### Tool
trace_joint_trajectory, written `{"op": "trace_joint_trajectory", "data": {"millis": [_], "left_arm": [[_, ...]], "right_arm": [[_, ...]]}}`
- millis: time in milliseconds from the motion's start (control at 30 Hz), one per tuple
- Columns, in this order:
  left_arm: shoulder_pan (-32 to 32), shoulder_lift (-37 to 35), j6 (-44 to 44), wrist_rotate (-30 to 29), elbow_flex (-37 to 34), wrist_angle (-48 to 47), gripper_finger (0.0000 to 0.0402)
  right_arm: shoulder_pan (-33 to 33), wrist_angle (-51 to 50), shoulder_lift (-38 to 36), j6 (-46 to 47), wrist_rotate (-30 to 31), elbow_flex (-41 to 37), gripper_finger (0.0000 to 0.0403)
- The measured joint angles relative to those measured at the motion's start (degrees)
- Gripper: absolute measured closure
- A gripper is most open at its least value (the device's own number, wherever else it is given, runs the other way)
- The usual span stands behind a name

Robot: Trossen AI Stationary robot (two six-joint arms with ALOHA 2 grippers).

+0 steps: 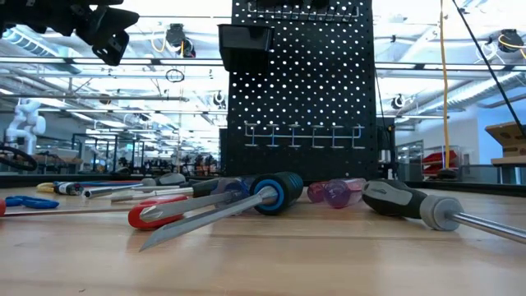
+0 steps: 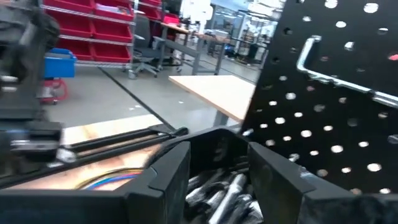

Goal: Hang tools onto peg board
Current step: Hang the black screwdriver on the peg board

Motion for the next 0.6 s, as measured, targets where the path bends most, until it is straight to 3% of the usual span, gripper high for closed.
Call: {"op": "trace_joint_trajectory", "data": {"millis": [167,333,600], "left_arm": [[0.0,0.0,0.0,0.0,0.0,0.0,0.0275],[0.0,0.0,-0.1,0.0,0.0,-0.1,0.0275],[0.0,0.0,-0.1,0.0,0.0,-0.1,0.0275]], "right_arm": [[4.4,-0.9,0.0,3.5,-1.0,0.0,0.0248],[8.3,-7.2,0.0,6.0,-8.0,0.0,0.0248],[13.5,-34.9,0.6,32.2,-22.9,0.1,0.0248]]}}
